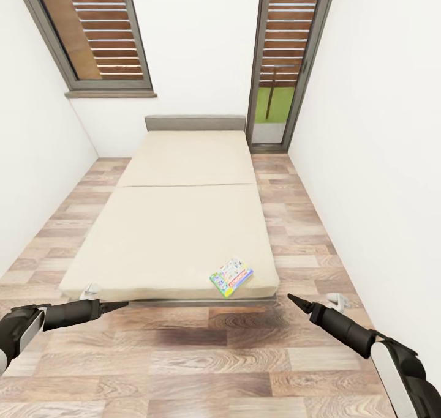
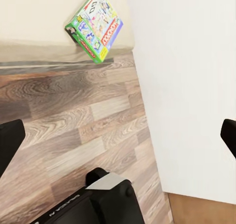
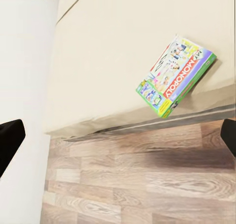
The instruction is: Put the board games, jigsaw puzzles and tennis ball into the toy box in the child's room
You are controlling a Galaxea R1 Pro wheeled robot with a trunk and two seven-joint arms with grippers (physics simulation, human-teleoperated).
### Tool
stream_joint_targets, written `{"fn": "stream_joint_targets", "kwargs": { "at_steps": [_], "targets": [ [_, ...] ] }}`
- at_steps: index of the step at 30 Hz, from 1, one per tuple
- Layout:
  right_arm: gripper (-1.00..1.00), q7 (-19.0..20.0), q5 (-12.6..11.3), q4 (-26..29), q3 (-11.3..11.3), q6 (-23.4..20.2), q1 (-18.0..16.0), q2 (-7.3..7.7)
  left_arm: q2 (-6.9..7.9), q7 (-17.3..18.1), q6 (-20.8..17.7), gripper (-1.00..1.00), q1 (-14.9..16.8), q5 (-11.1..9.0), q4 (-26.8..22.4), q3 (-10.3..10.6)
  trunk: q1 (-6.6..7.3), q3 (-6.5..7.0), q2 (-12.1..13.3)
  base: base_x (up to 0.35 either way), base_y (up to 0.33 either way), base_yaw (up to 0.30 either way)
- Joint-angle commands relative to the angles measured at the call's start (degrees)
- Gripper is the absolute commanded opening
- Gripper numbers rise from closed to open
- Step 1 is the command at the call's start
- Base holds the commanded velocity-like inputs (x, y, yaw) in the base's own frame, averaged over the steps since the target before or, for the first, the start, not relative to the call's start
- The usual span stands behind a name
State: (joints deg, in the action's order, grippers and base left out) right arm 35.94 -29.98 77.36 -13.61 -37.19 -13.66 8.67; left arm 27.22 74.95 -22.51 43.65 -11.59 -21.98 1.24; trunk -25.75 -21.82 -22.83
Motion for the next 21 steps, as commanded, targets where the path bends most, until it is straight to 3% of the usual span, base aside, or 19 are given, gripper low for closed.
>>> {"fn": "stream_joint_targets", "kwargs": {
  "at_steps": [1, 21],
  "targets": [
    [1.0, 0.1, -0.3, 0.0, -0.2, -0.4, 0.0, -0.03, 0.03, 0.2, -0.6, 1.0, 0.0, -0.3, 0.0, 0.1, -0.03, 0.01, -0.1, 0.0, 0.0, 0.0],
    [1.0, 1.7, -0.2, 0.1, -0.9, -0.2, 0.0, -0.14, -0.06, 2.0, -0.5, 1.0, 0.0, -0.3, -0.1, -0.2, -0.03, 1.91, -0.1, 0.05, -0.045, 0.0]
  ]
}}
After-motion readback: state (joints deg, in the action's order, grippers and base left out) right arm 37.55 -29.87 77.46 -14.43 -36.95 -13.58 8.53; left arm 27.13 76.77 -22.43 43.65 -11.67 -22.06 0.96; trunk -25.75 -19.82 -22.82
